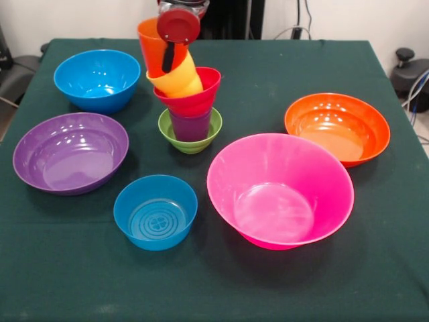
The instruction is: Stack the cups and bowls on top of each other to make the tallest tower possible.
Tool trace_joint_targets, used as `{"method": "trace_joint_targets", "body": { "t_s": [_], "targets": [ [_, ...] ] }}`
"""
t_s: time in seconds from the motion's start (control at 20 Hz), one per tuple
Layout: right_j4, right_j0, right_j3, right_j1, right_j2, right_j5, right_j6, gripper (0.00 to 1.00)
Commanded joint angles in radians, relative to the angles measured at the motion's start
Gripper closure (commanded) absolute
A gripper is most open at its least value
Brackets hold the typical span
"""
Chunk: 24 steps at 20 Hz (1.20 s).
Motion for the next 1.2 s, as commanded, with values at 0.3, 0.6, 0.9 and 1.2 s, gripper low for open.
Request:
{"method": "trace_joint_targets", "body": {
  "t_s": [0.3, 0.6, 0.9, 1.2],
  "targets": [
    [0.015, 0.015, 0.007, 0.029, 0.111, 0.014, 0.005, 1.00],
    [0.026, 0.004, 0.053, -0.003, 0.134, 0.000, -0.007, 1.00],
    [0.006, 0.037, 0.051, 0.011, 0.120, -0.035, 0.008, 1.00],
    [0.016, 0.073, 0.039, 0.036, 0.124, -0.025, 0.031, 1.00]
  ]
}}
